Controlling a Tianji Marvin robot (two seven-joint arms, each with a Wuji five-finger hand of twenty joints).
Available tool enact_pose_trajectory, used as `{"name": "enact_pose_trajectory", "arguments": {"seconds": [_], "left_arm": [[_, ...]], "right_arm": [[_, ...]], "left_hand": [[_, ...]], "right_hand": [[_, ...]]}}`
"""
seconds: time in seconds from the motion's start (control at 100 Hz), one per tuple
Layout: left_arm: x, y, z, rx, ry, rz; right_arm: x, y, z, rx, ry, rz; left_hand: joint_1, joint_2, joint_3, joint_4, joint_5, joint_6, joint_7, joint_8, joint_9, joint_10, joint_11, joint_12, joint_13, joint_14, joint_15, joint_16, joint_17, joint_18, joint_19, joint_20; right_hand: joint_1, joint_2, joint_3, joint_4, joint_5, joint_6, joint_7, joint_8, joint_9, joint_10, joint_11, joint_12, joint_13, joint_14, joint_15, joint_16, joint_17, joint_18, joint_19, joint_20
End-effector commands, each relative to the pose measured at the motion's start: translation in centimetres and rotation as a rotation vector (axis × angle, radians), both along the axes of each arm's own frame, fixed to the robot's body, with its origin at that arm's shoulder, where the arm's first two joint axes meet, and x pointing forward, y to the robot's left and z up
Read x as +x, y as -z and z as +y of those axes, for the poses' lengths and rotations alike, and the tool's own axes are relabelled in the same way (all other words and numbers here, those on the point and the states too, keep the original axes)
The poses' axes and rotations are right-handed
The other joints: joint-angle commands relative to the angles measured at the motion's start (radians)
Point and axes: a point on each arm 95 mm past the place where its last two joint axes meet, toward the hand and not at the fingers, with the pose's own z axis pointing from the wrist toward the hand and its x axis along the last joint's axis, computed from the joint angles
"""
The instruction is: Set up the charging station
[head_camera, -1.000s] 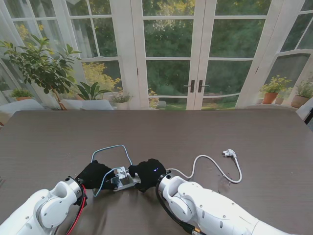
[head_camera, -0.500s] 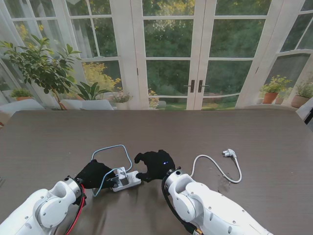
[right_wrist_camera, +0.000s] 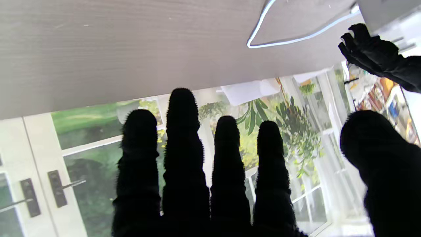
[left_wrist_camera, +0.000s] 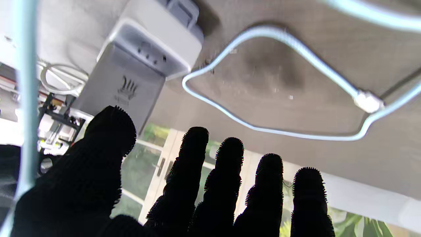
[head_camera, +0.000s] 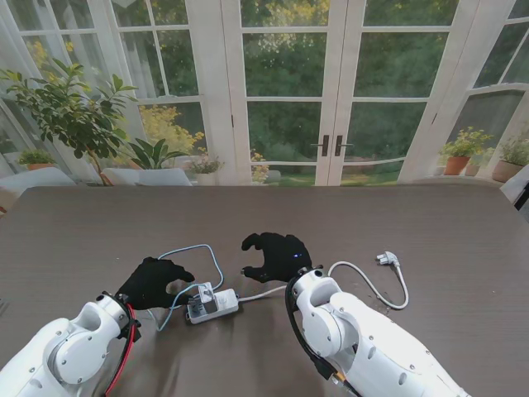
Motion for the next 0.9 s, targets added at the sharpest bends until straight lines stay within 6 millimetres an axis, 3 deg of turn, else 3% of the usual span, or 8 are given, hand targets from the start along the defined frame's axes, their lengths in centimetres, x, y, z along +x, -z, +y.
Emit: {"name": "enact_pose_trajectory", "arguments": {"seconds": [0.0, 0.35, 0.54, 0.89], "left_arm": [[0.2, -1.1, -0.1, -0.023, -0.007, -0.030], [0.5, -3.8, 0.0, -0.262, -0.128, -0.166], [0.3, -3.7, -0.1, -0.347, -0.153, -0.181], [0.1, -3.2, -1.0, -0.484, -0.167, -0.167]], "right_arm": [[-0.4, 0.1, -0.1, 0.032, -0.003, 0.017], [-0.7, -1.1, -3.0, 0.319, 0.086, 0.058], [-1.0, -1.2, -4.6, 0.400, 0.101, 0.086], [-1.1, -0.6, -6.4, 0.512, 0.128, 0.122]], "left_hand": [[-0.020, 0.043, -0.016, 0.030, -0.013, -0.017, -0.013, -0.002, -0.035, -0.010, -0.012, -0.017, -0.025, -0.021, -0.025, -0.018, -0.019, -0.014, -0.030, -0.008], [-0.007, 0.033, -0.031, 0.030, -0.026, -0.020, -0.017, -0.004, -0.067, -0.017, -0.020, -0.043, -0.052, -0.022, -0.060, -0.045, -0.026, -0.024, -0.117, -0.037], [0.004, 0.034, -0.060, 0.033, -0.050, -0.024, -0.027, -0.006, -0.096, -0.019, -0.028, -0.057, -0.070, -0.026, -0.086, -0.060, -0.021, -0.026, -0.197, -0.046], [0.018, 0.041, -0.095, 0.040, -0.079, -0.023, -0.039, -0.008, -0.126, -0.018, -0.035, -0.073, -0.089, -0.029, -0.115, -0.074, 0.018, -0.019, -0.381, -0.023]], "right_hand": [[-0.022, 0.002, 0.018, 0.031, -0.028, -0.001, 0.025, -0.020, -0.033, 0.005, -0.006, -0.022, -0.036, 0.004, -0.042, -0.031, 0.004, 0.040, -0.030, -0.026], [-0.011, -0.071, 0.064, 0.019, -0.019, 0.027, 0.068, -0.002, -0.048, 0.001, 0.011, -0.038, -0.087, 0.019, -0.069, -0.049, -0.038, 0.060, -0.074, -0.039], [-0.018, -0.070, 0.057, 0.014, -0.008, 0.011, 0.061, -0.005, -0.056, -0.008, 0.002, -0.044, -0.119, 0.046, -0.097, -0.062, -0.059, 0.077, -0.108, -0.040], [-0.013, -0.072, 0.054, 0.014, -0.010, 0.016, 0.055, -0.007, -0.068, -0.011, -0.002, -0.044, -0.139, 0.040, -0.116, -0.072, -0.076, 0.074, -0.138, -0.029]]}}
